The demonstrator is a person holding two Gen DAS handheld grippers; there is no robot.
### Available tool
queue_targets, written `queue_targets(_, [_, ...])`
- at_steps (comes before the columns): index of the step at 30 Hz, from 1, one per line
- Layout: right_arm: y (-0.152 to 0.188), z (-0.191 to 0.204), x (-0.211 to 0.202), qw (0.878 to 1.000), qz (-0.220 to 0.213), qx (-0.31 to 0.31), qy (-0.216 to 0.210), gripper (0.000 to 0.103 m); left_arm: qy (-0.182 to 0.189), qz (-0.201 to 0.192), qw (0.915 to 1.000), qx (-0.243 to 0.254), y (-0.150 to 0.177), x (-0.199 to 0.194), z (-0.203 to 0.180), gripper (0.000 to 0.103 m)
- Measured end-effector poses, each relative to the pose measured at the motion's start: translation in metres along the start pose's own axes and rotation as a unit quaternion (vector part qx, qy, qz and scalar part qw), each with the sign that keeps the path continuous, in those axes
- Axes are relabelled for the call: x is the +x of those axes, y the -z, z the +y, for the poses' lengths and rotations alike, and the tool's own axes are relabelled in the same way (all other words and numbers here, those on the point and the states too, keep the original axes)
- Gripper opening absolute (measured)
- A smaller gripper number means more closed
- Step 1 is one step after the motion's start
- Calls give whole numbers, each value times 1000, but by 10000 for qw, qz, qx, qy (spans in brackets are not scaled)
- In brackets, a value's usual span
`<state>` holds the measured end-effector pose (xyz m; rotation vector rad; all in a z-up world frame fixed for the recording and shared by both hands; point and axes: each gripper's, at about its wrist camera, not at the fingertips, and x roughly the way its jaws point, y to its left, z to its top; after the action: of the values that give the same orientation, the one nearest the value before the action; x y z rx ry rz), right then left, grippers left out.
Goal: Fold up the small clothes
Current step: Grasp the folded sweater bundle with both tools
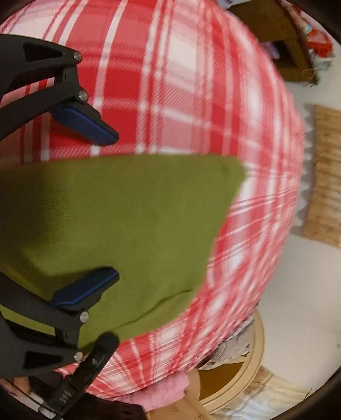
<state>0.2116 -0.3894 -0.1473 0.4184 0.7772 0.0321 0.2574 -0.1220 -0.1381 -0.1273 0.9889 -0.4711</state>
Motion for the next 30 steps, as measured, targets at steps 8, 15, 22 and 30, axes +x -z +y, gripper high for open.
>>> queue_targets(8, [2, -3, 12, 9988, 152, 73, -452, 74, 190, -70, 9997, 113, 8, 0, -1, 98])
queue_targets(15, [5, 7, 15, 9983, 259, -98, -513, 57, 300, -64, 9988, 370, 13, -6, -2, 83])
queue_targets(22, [7, 14, -2, 9961, 305, 372, -745, 38, 75, 38, 9989, 452, 22, -23, -13, 55])
queue_targets(30, [47, 32, -60, 9894, 665, 602, -1145, 37, -135, 688, 9942, 814, 69, -71, -42, 46])
